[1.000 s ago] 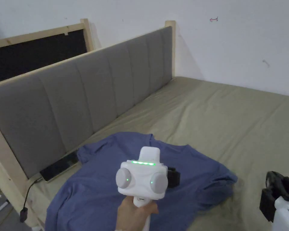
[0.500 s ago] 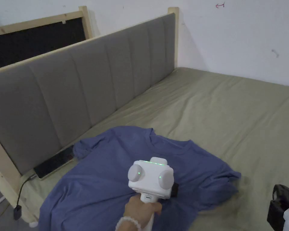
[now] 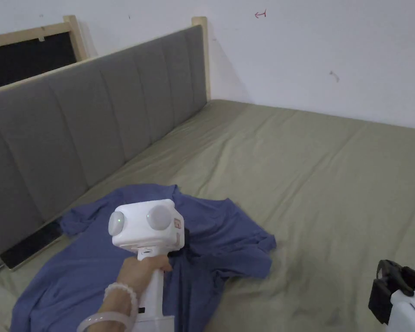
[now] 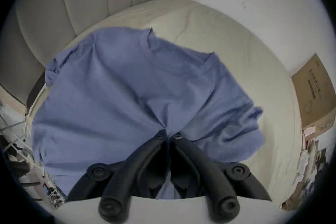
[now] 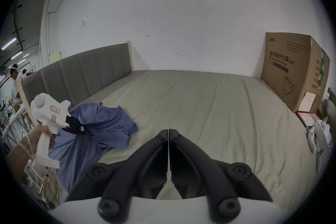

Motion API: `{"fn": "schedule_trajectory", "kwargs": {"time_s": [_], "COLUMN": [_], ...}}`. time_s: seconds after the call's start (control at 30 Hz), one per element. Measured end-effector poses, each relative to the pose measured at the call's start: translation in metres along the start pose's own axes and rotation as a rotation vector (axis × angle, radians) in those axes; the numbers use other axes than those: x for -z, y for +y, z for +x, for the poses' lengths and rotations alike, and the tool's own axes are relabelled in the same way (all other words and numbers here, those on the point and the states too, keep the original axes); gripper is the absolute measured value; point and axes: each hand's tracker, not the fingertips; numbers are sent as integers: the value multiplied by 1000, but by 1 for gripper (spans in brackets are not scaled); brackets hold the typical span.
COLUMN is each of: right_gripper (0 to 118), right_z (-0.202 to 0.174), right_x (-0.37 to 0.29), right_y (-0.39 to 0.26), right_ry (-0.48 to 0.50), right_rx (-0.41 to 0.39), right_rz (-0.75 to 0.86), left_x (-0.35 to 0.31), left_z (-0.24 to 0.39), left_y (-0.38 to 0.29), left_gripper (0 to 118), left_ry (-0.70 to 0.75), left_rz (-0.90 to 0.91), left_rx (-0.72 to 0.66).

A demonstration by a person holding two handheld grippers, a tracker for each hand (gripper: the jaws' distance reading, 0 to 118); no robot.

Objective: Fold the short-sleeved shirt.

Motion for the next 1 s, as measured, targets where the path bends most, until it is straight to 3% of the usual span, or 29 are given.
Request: {"fn": "schedule_trajectory", "kwargs": {"time_s": [0.2,0.3,0.43,0.6,0.77,0.87,1.0], "right_gripper": [2,2,2,2,2,2,2], "right_z": [32,52,88,141,197,220,240], "right_x": [-22,-39,-65,-112,-171,-194,-206], "right_y": [11,20,36,53,59,52,31], "right_ry": [-39,-73,-162,-313,-453,-535,-569], "right_rx": [56,78,145,144,134,138,217], "right_rz": [36,75,136,222,279,282,208], "left_x": [-46,-73,-113,-173,-212,-206,-153], "left_z": [49,103,205,341,418,446,471], "left_y": [22,29,19,-37,-103,-144,-199], "left_gripper": [2,2,2,2,2,2,2], "left_ry": [-105,-175,-379,-643,-929,-900,-674], "left_rz": [94,147,186,214,148,140,44], "left_rx": [35,132,304,569,637,743,819]}}
